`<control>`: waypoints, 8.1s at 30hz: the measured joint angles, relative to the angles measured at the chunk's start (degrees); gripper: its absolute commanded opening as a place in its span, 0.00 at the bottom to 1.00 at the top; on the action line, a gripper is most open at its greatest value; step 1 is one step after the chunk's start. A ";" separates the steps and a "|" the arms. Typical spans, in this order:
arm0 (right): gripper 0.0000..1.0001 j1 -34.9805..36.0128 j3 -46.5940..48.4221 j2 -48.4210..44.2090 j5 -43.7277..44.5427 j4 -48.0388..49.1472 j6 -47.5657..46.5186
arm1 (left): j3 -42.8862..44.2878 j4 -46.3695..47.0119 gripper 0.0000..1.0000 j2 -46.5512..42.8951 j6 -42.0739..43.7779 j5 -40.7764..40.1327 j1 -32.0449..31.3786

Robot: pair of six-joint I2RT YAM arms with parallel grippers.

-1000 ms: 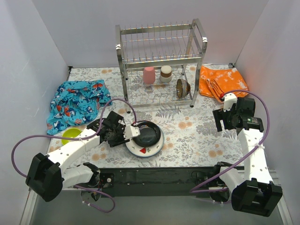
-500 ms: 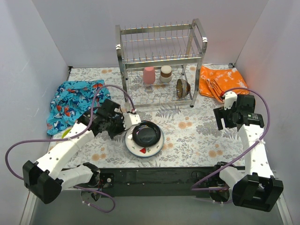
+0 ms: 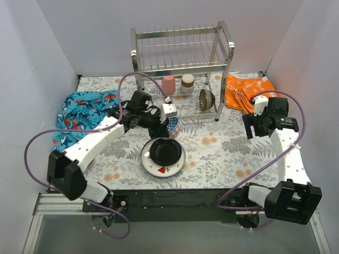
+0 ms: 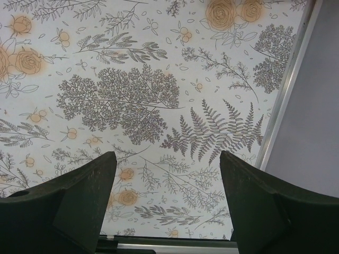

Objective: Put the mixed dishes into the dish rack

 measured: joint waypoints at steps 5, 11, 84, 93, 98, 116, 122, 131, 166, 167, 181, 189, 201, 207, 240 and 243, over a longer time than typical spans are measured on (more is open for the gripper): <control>0.88 0.00 -0.07 0.13 1.29 0.87 0.11 | 0.00 14.40 0.00 10.97 -9.29 2.23 -0.72; 0.88 0.00 -1.77 -1.18 4.39 0.98 -0.11 | -2.78 38.66 0.00 15.56 -30.23 4.61 -1.11; 0.87 -0.04 7.93 11.91 13.94 -7.04 -0.61 | 16.83 110.86 0.36 63.71 -104.94 0.09 6.78; 0.86 -0.04 7.93 13.14 13.07 -7.04 -0.92 | 13.64 106.62 0.58 61.94 -101.48 1.36 6.34; 0.86 -0.04 7.96 14.75 11.65 -6.47 -1.07 | 9.73 99.25 0.61 55.89 -94.95 1.36 6.34; 0.88 -0.04 7.43 15.19 -2.10 0.55 -1.66 | -14.32 54.31 0.62 20.24 -43.41 5.99 0.87; 0.88 -0.04 3.34 11.28 -8.11 1.49 -1.25 | -13.33 27.61 0.60 4.31 -23.45 3.67 6.43; 0.88 -0.04 2.86 8.00 -12.66 1.07 0.31 | 4.50 -13.53 0.54 2.73 8.24 -6.67 43.93; 0.88 -0.04 9.53 16.22 -15.13 -1.51 0.85 | -16.55 -19.56 0.29 1.36 22.12 -20.61 60.28; 0.87 -0.04 9.60 16.39 -14.80 -2.10 0.70 | -16.55 -19.54 0.28 1.27 22.08 -20.39 60.28; 0.87 3.72 12.74 18.99 -11.50 -3.93 0.52 | -17.55 -16.59 0.19 0.74 20.74 -20.24 60.28; 0.87 4.85 12.74 18.99 -10.05 -3.96 0.48 | -15.34 -17.97 0.00 2.16 19.93 -20.35 60.41; 0.88 4.92 11.89 18.99 -9.86 -3.65 0.48 | -6.10 -26.97 0.00 3.32 19.26 -19.12 60.41; 0.87 4.98 9.60 18.99 -9.88 -2.75 0.48 | 9.75 -31.71 0.00 3.43 18.62 -14.53 59.30; 0.89 4.72 -5.84 5.05 -6.60 1.14 -2.14 | -22.23 1.27 0.00 -0.79 14.27 -29.83 16.24; 0.89 4.57 -5.81 5.27 -6.62 1.31 -2.38 | -22.32 2.71 0.00 -0.74 13.60 -31.12 16.13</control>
